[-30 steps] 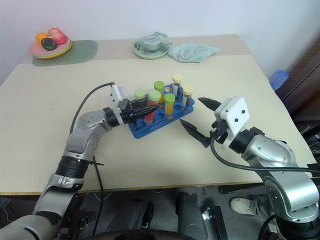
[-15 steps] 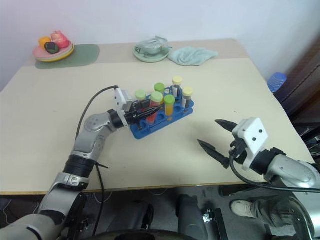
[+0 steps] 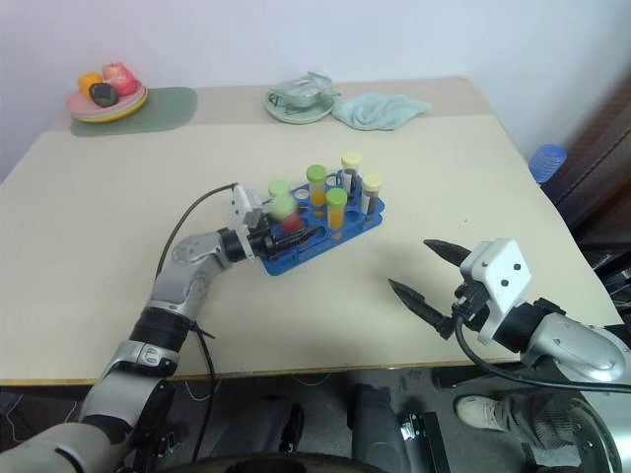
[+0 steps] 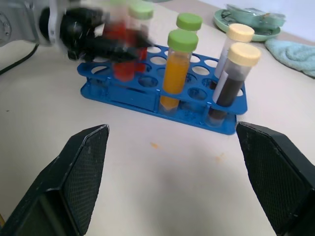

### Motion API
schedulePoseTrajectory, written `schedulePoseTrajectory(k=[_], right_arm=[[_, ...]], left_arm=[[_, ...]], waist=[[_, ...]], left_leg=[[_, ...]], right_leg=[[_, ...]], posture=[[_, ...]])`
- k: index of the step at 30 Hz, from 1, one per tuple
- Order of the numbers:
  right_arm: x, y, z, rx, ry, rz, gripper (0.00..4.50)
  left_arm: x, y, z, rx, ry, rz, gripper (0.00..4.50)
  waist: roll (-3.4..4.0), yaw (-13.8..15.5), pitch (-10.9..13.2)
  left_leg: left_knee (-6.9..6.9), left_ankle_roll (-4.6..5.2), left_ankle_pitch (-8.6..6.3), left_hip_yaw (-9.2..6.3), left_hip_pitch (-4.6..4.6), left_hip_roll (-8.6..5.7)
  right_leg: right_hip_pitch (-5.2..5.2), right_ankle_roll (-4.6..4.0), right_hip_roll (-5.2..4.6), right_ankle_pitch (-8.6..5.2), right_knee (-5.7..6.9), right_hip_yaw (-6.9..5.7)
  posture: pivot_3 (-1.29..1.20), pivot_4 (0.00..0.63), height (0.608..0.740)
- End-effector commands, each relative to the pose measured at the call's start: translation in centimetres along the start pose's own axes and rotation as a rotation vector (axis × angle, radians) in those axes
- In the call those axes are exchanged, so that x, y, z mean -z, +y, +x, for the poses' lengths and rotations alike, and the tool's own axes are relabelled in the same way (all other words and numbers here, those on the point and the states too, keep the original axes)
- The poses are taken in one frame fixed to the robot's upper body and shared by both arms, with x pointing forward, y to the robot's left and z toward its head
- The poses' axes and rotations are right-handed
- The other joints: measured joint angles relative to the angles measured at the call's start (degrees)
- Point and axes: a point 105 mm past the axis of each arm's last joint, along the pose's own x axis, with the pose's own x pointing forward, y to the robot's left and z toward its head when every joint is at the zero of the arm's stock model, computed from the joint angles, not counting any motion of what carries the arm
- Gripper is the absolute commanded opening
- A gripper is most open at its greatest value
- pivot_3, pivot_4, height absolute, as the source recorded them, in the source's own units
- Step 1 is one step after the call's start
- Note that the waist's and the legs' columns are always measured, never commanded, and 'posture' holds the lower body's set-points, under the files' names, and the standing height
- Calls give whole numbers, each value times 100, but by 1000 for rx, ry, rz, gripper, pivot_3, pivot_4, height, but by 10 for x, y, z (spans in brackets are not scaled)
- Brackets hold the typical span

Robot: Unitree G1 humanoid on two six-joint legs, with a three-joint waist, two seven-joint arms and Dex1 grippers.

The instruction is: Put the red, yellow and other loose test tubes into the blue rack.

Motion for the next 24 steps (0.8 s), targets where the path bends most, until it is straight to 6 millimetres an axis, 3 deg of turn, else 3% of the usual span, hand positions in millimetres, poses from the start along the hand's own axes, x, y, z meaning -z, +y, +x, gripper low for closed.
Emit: schedulePoseTrajectory(k=[1,8,13,24], right_arm=[[-10,4,1,-9,-46,-33,4218],[-3,3,9,-33,-53,-6,4218],[4,1,15,-71,-54,14,4218],[17,-19,19,-58,-54,22,4218]], left_arm=[[-13,2,-7,-7,-25,35,4486],[-35,4,-45,-131,-46,224,4486],[-47,-4,-83,-158,-84,177,4486],[-30,-8,-168,-314,136,194,4486]], waist=[[-1,17,0],[-1,-5,2],[2,14,5],[10,3,13]], left_leg=[[0,-1,1,0,0,0],[-2,-13,-5,3,-2,1],[-3,-10,-9,4,-3,0],[-6,4,-19,4,-3,1]], right_leg=[[1,0,-1,0,-1,-1],[-4,1,-2,0,-6,3],[-5,1,-2,-1,-6,4],[-3,0,-2,-3,-11,2]], posture=[[0,150,740],[0,150,740],[0,150,740],[0,150,740]])
